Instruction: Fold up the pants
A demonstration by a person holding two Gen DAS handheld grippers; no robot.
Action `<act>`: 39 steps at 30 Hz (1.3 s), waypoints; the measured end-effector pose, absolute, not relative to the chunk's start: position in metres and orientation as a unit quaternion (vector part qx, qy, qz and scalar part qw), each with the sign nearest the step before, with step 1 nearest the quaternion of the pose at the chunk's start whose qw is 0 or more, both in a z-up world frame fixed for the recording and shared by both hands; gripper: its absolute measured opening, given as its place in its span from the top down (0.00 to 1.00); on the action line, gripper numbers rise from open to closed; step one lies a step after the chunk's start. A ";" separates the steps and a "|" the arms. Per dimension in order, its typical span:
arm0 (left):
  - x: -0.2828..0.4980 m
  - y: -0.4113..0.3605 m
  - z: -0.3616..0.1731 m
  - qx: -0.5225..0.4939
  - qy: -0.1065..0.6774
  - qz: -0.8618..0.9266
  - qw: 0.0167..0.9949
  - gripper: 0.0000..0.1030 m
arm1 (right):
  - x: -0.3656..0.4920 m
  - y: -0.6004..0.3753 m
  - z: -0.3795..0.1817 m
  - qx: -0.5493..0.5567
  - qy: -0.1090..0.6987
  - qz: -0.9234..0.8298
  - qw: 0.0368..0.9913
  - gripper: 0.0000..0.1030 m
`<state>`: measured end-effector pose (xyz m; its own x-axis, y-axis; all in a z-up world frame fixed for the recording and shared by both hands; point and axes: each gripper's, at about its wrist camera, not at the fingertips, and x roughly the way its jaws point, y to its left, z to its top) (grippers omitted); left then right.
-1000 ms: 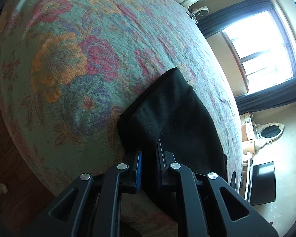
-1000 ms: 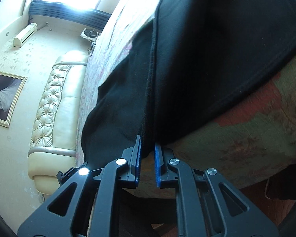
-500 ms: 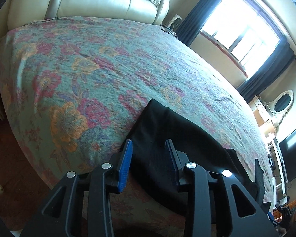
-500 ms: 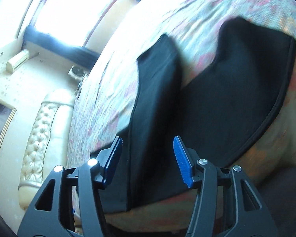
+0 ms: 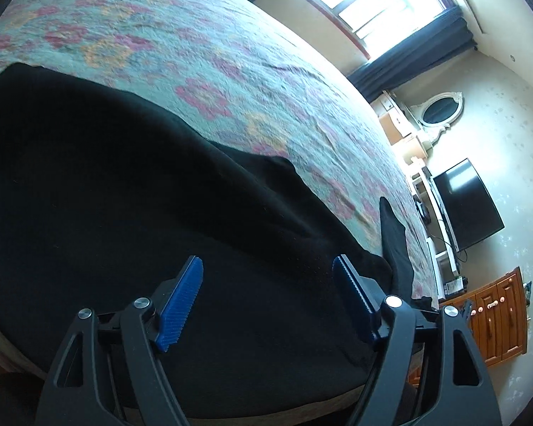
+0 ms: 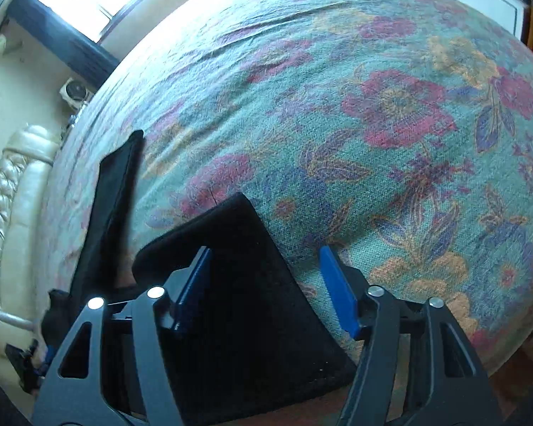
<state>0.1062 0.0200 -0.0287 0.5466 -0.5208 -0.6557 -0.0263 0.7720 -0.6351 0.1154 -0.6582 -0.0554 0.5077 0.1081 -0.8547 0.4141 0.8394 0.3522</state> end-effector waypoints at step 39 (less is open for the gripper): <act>0.107 -0.054 -0.045 -0.222 0.442 -0.187 0.849 0.16 | 0.335 -0.411 -0.012 0.038 0.487 -0.101 0.867 0.94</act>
<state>0.1074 -0.0543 -0.0452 0.5395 -0.5140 -0.6669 0.1208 0.8311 -0.5429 0.3349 -0.4107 -0.0119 0.5046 -0.1380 -0.8523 0.2118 0.9768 -0.0328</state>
